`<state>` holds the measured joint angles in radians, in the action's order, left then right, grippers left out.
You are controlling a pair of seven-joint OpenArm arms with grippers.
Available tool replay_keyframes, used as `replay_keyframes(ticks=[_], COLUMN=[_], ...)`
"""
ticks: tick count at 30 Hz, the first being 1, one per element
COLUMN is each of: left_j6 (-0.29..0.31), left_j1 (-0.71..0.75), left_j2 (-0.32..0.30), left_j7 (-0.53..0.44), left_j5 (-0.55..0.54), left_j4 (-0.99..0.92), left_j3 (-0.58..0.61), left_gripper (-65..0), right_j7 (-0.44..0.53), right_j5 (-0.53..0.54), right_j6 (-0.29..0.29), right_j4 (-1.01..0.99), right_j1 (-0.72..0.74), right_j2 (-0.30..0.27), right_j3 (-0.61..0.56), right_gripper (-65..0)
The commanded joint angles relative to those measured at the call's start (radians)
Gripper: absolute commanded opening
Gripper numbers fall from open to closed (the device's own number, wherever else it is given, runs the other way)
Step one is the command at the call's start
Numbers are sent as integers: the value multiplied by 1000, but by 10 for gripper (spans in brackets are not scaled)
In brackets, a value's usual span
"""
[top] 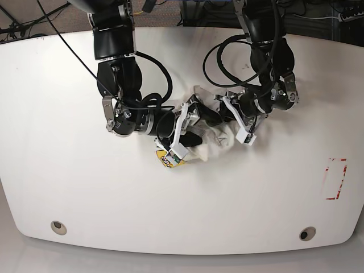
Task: Fold the T-shirt properly
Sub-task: 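Fold the end held by the right gripper toward the left gripper, then release the bundle and regrasp its edges with both grippers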
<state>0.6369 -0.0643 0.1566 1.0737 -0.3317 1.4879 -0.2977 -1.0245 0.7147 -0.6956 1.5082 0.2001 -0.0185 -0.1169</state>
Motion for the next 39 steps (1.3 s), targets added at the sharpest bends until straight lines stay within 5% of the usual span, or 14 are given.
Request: replay_keyframes(ticks=[1, 9, 22, 32, 39], left_j6=[4, 61, 61, 61, 61], left_j1=[-15, -12, 7, 50, 51], left_j2=[0, -7, -297, -318, -320], left_j7=[-16, -11, -14, -16, -16], left_j5=[-14, -11, -7, -7, -7], left_j4=[110, 308, 325, 328, 343], left_j3=[-22, -189, -232, -249, -182], left_gripper=[-536, -536, -536, -536, -536], right_j7=[28, 28, 34, 114, 120], right_j5=[33, 33, 30, 30, 38], right_j6=[-3, -3, -3, -3, -3], right_j4=[19, 22, 45, -51, 151], right_j1=[29, 29, 8, 46, 45], right_j2=[-11, -14, -53, -51, -94], right_j3=[1, 0, -158, -398, -309], right_gripper=[-90, -89, -90, -90, -90])
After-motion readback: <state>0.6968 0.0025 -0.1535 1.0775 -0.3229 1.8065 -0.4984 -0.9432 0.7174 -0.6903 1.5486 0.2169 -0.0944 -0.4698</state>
